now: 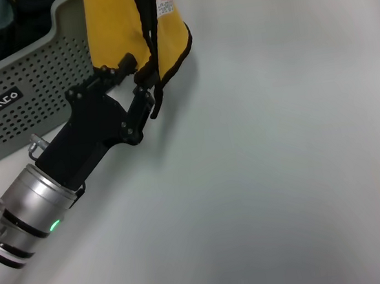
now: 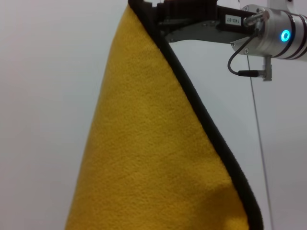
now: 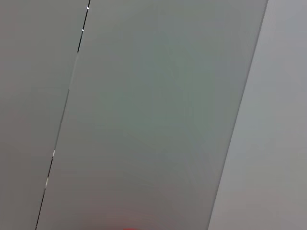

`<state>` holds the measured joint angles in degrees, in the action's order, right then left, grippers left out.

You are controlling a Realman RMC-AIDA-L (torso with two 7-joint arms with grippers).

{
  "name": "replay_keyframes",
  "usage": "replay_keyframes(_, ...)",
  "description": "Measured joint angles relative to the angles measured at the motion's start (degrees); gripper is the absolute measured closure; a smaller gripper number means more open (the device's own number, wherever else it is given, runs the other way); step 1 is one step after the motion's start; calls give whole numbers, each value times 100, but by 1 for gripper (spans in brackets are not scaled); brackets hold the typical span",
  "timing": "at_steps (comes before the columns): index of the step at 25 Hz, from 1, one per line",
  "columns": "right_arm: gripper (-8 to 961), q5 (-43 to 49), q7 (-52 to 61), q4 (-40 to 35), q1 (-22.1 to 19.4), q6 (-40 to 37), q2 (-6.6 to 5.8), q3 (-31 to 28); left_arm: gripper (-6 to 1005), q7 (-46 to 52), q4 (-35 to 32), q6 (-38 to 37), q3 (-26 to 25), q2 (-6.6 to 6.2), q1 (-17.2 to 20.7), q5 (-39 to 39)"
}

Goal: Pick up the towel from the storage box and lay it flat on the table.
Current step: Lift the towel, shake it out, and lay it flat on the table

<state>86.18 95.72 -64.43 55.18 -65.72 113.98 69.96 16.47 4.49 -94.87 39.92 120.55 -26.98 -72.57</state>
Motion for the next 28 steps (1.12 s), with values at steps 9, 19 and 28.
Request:
replay_keyframes(9,945,-5,-9,-9,-58,-7,1,0,782,121,-44,-114,14,-15,32,-75)
replay_keyframes(19,945,14,224,-30,-695,-678,-137,-441,995,576,-454,-665,56,-54,335,-72)
replay_keyframes(28,944,-160,852,-65,-1649,-2996,-281,-1703,991,3453,-3012,-1198,135,-130,815,-152)
